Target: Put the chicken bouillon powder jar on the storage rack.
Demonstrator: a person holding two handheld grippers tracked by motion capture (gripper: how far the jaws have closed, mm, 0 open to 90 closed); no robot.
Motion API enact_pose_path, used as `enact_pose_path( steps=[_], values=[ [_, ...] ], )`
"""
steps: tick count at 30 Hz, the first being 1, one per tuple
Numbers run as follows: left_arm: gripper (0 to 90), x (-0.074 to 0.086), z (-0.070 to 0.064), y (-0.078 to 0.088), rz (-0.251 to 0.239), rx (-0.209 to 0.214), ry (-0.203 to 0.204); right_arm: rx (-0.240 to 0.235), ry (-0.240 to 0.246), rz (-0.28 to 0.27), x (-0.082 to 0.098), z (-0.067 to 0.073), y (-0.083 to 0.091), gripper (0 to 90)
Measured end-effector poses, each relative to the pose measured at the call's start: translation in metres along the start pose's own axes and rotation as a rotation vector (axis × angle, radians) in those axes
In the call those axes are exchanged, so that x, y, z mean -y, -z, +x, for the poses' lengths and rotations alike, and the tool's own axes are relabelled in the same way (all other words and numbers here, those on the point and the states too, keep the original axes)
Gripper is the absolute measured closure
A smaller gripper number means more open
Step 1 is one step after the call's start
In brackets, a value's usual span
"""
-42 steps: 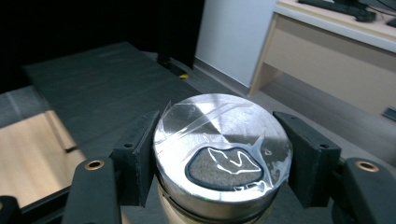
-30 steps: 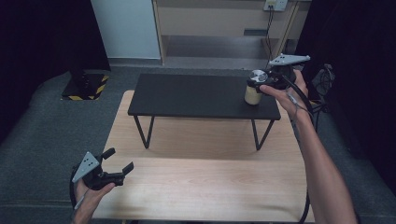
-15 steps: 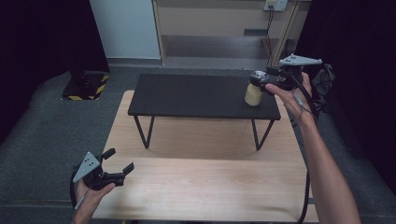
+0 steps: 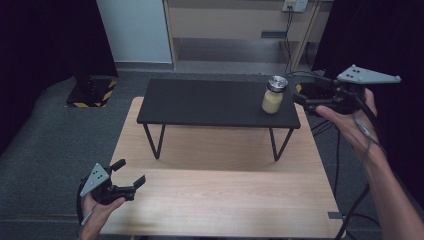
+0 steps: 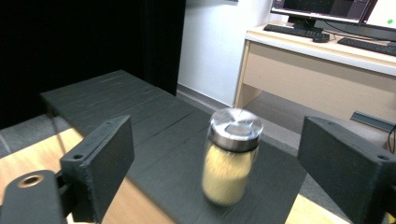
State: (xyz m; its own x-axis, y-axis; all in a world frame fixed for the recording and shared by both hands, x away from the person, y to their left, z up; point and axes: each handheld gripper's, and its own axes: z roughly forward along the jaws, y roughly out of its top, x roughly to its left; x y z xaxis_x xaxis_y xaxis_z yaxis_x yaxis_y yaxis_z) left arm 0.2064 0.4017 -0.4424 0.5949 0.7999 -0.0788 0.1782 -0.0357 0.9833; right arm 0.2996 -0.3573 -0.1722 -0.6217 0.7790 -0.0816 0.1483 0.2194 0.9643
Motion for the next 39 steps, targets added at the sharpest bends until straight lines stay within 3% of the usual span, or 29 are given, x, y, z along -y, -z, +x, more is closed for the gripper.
enact_pose_path(
  steps=[7,13,18,23,39],
  values=[
    [0.0,0.0,0.0,-0.001,-0.003,0.005,0.0,0.015,0.007,-0.007,0.012,0.017,0.044,7.2],
    [0.0,-0.001,-0.001,-0.001,-0.002,0.006,-0.001,0.014,-0.007,-0.016,0.02,0.026,0.061,7.3],
    [0.0,0.0,-0.001,-0.001,-0.005,0.004,0.003,0.03,-0.025,-0.018,0.026,0.032,0.065,8.0],
    [0.0,0.0,-0.001,-0.001,-0.003,0.004,0.003,0.025,-0.052,-0.027,0.031,0.028,0.066,8.2],
    [0.0,0.0,-0.001,-0.002,0.003,0.008,0.0,0.021,-0.033,-0.005,0.029,0.028,0.063,8.2]
  ],
)
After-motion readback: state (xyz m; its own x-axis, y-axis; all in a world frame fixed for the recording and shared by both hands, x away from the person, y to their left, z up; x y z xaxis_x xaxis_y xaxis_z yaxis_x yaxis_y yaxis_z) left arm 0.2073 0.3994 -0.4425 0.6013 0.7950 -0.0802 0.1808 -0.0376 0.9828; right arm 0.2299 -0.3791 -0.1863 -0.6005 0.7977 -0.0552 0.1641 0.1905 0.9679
